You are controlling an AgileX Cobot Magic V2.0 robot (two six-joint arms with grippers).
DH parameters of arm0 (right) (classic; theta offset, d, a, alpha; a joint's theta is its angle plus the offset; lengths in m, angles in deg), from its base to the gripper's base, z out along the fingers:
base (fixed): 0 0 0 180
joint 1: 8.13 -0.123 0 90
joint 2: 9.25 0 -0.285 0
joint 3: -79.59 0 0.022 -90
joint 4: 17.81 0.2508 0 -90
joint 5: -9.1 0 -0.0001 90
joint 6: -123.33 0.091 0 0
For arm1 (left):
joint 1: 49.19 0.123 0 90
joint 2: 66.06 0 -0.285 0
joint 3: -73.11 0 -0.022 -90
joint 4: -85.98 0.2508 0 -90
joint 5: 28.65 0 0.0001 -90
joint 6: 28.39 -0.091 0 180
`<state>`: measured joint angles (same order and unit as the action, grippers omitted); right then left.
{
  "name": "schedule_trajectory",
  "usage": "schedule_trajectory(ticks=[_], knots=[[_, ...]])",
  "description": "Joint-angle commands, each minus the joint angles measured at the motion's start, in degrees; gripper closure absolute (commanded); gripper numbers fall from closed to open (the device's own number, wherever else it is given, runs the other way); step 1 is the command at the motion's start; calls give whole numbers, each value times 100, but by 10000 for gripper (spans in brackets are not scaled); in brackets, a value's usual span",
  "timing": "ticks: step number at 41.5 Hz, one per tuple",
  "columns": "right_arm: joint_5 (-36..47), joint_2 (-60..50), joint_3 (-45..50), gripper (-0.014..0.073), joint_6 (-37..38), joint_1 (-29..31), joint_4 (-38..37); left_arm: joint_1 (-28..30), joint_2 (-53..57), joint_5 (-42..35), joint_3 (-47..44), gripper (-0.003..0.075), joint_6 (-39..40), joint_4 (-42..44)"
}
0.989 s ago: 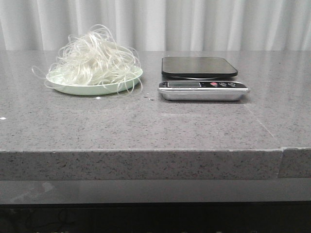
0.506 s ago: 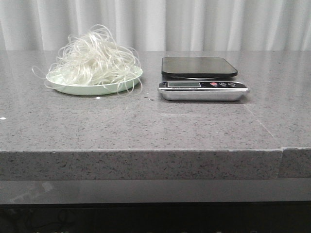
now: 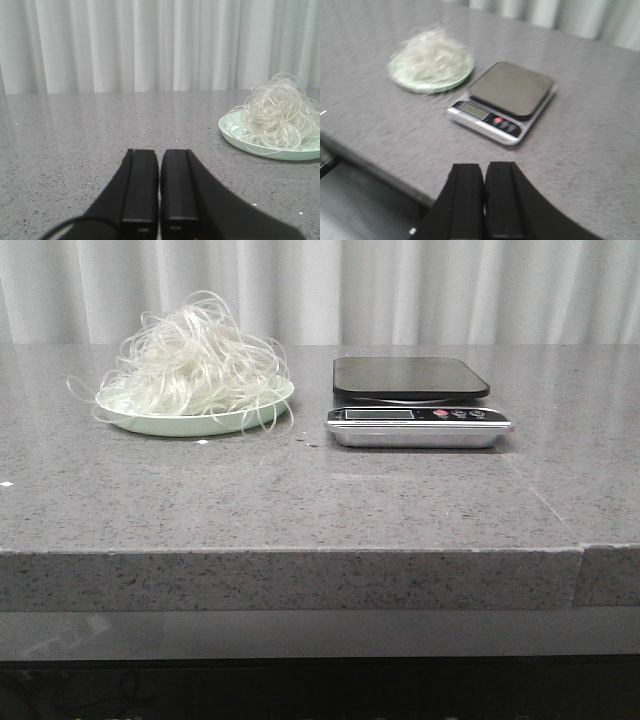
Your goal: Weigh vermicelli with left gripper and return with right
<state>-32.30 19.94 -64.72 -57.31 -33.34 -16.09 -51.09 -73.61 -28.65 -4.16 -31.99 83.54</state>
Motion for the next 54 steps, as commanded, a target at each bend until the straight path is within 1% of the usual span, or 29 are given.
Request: schedule_trajectory(ticks=[1,4,10,18,23,33,46,54], knots=[[1274,-393,584,435,2,534,10,4,115,-433,-52,578,25,-56],[1945,-746,1189,435,2,945,10,4,115,-433,-52,578,25,-56],[2978,-1406,2382,435,2,1623,10,4,115,-433,-52,578,25,-56],[3833,-1999,3673,435,2,2116,10,4,115,-433,-52,578,25,-56],[4320,-2227,4214,435,2,2341,10,4,115,-433,-52,578,25,-56],[4260,-2290,4260,435,2,2390,18,4,115,-433,-52,578,25,-56],[4472,-2291,4266,435,2,2390,18,4,115,-433,-52,578,25,-56],[4634,-2291,4265,435,250,2390,18,4,115,-433,-52,578,25,-56]])
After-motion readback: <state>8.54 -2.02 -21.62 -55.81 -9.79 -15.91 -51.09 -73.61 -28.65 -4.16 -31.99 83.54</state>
